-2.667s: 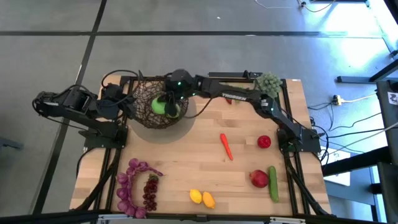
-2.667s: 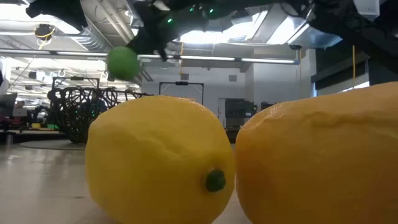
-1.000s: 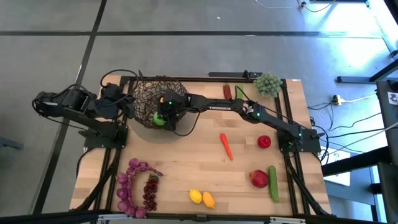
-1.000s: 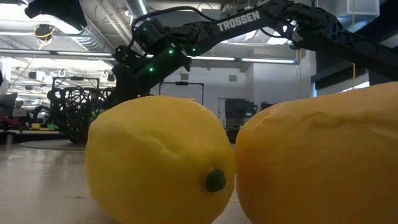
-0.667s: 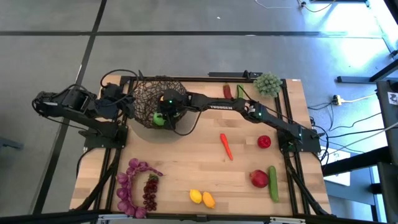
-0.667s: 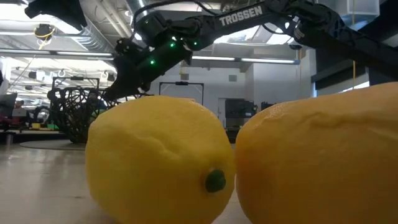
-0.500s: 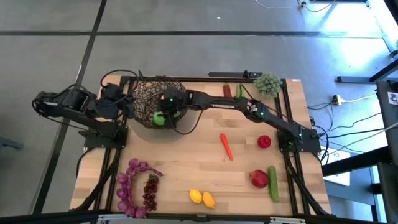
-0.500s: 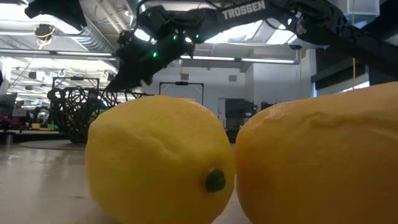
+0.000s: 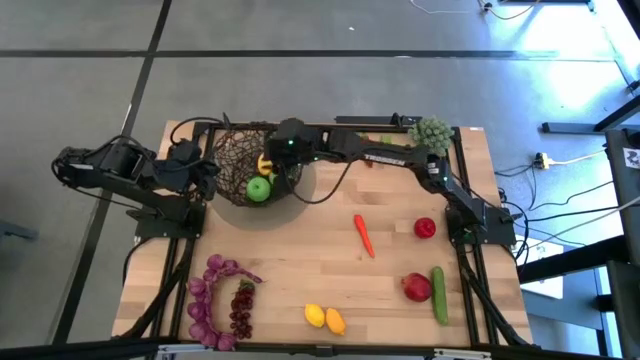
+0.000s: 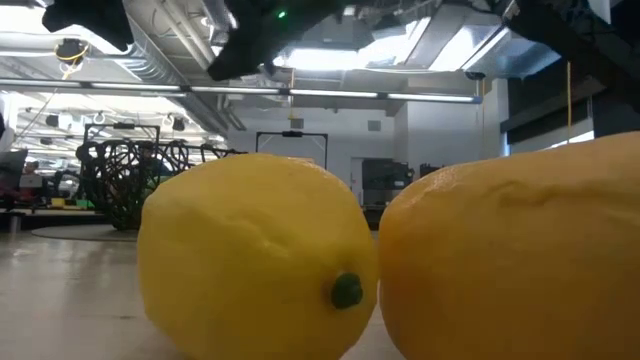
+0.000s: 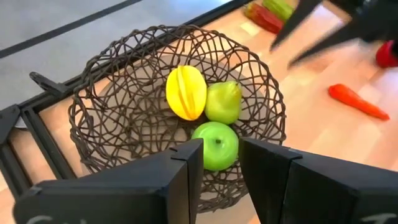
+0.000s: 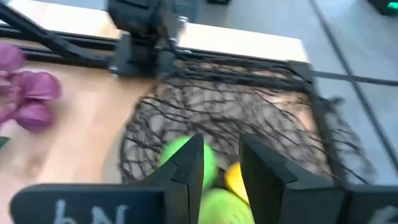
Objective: Build produce basket
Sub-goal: Put the red apple into the black wire basket
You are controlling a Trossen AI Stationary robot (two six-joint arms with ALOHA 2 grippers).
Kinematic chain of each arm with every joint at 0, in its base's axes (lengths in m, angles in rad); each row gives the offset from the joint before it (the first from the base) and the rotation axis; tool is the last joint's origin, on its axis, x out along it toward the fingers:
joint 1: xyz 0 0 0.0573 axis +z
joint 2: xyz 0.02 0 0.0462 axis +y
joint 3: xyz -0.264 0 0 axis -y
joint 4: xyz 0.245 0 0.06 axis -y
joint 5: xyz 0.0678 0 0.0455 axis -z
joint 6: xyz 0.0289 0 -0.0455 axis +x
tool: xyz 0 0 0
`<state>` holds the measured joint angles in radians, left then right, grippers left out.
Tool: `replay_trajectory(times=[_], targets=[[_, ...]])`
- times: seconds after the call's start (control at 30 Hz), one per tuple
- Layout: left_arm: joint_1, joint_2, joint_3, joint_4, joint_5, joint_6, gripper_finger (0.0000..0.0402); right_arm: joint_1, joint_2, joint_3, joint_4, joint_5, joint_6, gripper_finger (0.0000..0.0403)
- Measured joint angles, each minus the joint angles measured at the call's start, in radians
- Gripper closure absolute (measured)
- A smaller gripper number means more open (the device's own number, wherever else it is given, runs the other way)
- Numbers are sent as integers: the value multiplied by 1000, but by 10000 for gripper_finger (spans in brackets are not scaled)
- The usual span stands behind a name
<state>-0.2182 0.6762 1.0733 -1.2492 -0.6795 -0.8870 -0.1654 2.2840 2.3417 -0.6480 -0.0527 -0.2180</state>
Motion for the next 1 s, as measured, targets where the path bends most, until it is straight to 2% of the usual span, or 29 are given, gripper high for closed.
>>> replay_trajectory(times=[0.3, 0.53, 0.77, 0.9, 1.0], targets=[[0, 0, 0, 1, 5, 5, 309, 10, -151, 0, -242, 155, 42, 306], [0, 0, 0, 2, 5, 7, 309, 49, -248, 0, -518, 167, 107, 306], [0, 0, 0, 7, 6, 7, 309, 103, -290, 0, -824, 163, 82, 306], [0, 1, 0, 9, 14, 7, 309, 119, -313, -2, -933, 87, 117, 306], [0, 3, 0, 10, 14, 8, 309, 129, -356, -9, -926, -68, 133, 306]])
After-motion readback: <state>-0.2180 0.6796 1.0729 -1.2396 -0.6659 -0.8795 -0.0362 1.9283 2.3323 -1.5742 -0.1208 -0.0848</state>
